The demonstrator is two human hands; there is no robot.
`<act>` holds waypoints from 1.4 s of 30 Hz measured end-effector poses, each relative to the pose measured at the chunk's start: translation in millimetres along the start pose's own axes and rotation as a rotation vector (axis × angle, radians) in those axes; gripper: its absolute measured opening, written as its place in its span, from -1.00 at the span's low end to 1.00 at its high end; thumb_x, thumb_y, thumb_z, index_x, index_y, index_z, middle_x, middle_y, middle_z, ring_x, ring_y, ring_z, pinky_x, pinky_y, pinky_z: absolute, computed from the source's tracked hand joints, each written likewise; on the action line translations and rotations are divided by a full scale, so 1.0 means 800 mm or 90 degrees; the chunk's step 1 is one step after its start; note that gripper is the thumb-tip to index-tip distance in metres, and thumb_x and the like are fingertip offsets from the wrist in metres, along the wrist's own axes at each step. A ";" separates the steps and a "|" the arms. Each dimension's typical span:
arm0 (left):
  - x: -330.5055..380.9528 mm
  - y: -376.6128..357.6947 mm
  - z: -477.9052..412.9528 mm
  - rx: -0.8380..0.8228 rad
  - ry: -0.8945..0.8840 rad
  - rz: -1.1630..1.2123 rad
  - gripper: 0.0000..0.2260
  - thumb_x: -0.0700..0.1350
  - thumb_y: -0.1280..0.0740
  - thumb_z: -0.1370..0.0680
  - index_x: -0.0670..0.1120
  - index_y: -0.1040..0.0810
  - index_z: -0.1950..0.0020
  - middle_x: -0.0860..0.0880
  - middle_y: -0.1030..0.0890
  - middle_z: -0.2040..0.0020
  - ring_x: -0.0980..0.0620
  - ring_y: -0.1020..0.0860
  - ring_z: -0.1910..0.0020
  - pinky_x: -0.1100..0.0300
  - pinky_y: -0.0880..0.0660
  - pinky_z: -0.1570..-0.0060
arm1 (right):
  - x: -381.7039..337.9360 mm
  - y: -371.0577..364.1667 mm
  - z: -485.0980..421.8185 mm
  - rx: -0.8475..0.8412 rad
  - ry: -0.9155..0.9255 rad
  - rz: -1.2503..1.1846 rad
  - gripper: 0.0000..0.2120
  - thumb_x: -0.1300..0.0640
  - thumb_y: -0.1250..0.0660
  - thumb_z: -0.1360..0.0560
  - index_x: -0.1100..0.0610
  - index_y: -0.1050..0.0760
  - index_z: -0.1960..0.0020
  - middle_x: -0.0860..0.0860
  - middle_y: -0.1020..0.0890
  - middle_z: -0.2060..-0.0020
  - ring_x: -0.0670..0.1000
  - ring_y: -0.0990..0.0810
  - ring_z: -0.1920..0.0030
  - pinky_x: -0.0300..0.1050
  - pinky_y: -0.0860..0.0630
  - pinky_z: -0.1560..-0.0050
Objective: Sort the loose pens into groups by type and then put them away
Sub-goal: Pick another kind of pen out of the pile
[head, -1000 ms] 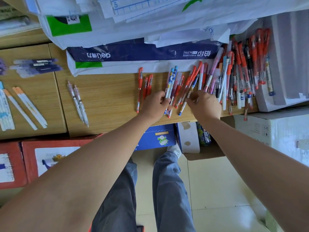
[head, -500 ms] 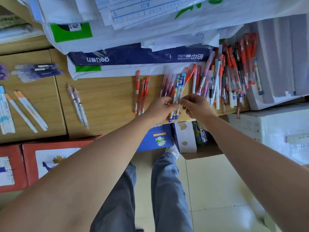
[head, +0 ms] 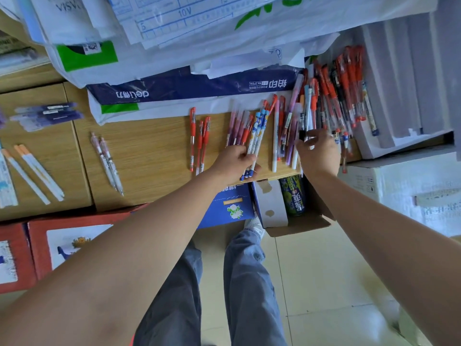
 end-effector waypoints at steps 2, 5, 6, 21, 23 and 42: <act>-0.001 0.000 -0.004 0.015 -0.002 0.008 -0.82 -0.23 -0.18 -0.64 -0.32 -0.43 -0.17 -0.16 -0.61 0.20 -0.10 -0.56 0.29 0.12 -0.50 0.29 | 0.000 -0.015 -0.003 -0.041 0.015 0.067 -0.65 0.04 -0.36 -0.52 0.21 -0.43 -0.20 0.04 -0.57 0.09 0.08 -0.56 0.08 -0.12 -0.41 0.22; -0.003 0.002 -0.008 0.028 -0.006 0.007 -0.86 -0.23 -0.17 -0.65 -0.26 -0.45 -0.12 -0.16 -0.62 0.19 -0.12 -0.56 0.28 0.14 -0.50 0.33 | -0.014 -0.029 -0.001 -0.044 0.070 0.073 -0.70 0.12 -0.38 -0.50 0.18 -0.41 -0.17 0.10 -0.63 0.08 0.11 -0.59 0.13 -0.09 -0.49 0.23; -0.003 0.003 -0.008 0.033 -0.009 0.006 -0.86 -0.23 -0.17 -0.65 -0.26 -0.45 -0.12 -0.16 -0.62 0.19 -0.13 -0.56 0.27 0.13 -0.50 0.33 | -0.019 -0.034 0.000 -0.052 0.089 0.070 -0.70 0.14 -0.38 -0.50 0.17 -0.41 -0.17 0.09 -0.63 0.09 0.10 -0.58 0.16 -0.08 -0.51 0.25; -0.006 0.020 -0.012 0.070 -0.027 -0.060 -0.82 -0.20 -0.12 -0.66 -0.20 -0.42 -0.22 -0.08 -0.61 0.18 -0.06 -0.57 0.23 0.09 -0.52 0.25 | -0.014 -0.024 -0.004 -0.076 0.030 -0.099 -0.87 0.12 -0.31 -0.50 0.18 -0.52 0.03 0.04 -0.59 0.25 0.04 -0.57 0.26 -0.19 -0.50 0.27; -0.005 0.027 -0.010 0.091 -0.042 -0.060 -0.82 -0.22 -0.11 -0.66 -0.22 -0.42 -0.20 -0.08 -0.60 0.20 -0.07 -0.55 0.28 0.12 -0.47 0.31 | -0.016 -0.030 -0.004 -0.116 0.018 -0.146 -0.87 0.09 -0.32 -0.51 0.15 -0.52 0.04 0.02 -0.61 0.25 0.04 -0.60 0.28 -0.13 -0.54 0.24; -0.064 0.177 0.055 0.157 -0.043 0.034 -0.88 -0.22 -0.09 -0.67 -0.21 -0.39 -0.05 -0.11 -0.51 0.21 0.14 -0.47 0.43 0.39 -0.38 0.46 | -0.159 -0.160 0.062 -0.187 0.142 0.172 -0.79 0.02 -0.33 -0.53 0.18 -0.53 0.06 0.10 -0.64 0.26 0.04 -0.61 0.28 -0.23 -0.36 0.37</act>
Point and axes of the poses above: each hand's wrist, its own z-axis away from the middle knuckle, its own y-axis out of the back of the hand, x = y × z, the point moved 8 cm from there along -z, towards the middle knuckle
